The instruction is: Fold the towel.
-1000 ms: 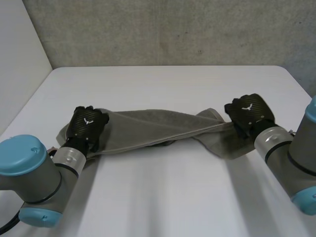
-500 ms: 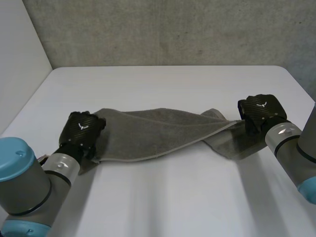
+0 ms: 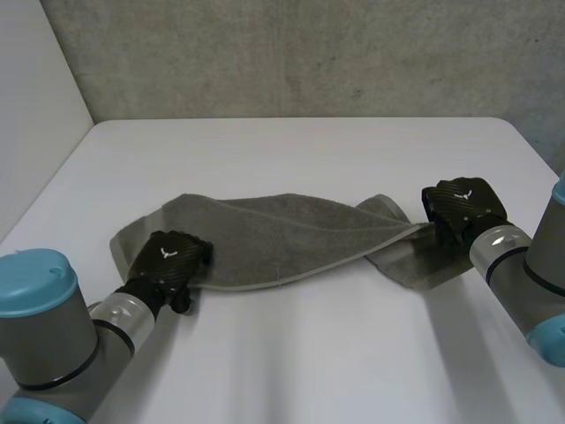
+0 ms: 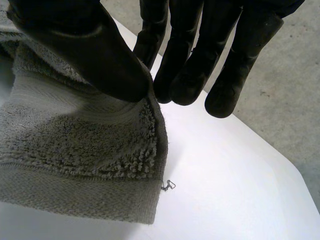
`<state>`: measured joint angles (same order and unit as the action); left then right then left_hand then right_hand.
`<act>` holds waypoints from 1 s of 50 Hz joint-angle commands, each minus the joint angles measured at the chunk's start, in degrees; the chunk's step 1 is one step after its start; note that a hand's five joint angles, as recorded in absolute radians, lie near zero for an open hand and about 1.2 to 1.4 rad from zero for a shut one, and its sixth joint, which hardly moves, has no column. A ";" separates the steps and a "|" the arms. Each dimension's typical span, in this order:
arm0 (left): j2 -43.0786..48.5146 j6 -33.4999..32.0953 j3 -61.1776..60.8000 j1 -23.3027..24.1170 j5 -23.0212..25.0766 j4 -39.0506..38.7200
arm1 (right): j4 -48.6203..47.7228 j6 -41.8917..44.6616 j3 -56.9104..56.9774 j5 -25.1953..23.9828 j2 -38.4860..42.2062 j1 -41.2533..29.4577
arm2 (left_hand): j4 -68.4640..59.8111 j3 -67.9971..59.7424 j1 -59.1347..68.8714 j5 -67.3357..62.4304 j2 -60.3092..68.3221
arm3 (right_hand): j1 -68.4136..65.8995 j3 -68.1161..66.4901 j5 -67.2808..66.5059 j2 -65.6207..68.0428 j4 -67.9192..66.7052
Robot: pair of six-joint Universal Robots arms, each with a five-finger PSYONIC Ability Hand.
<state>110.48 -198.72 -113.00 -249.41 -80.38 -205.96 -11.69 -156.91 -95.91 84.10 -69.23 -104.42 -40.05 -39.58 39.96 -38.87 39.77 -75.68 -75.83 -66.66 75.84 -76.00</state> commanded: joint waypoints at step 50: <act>-19.49 -2.82 7.00 -7.94 3.55 9.41 | 16.79 0.90 10.74 -4.39 -13.21 0.62 | -39.95 -40.42 40.04 -31.13 40.23 | -4.32 -4.17 -3.34 4.16 -4.00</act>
<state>99.51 -201.44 -108.84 -257.43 -85.65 -206.22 -5.02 -156.59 -91.16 82.89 -79.55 -103.84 -86.38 -87.73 81.02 -82.65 86.05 -75.68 -75.83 -66.66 75.84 -76.00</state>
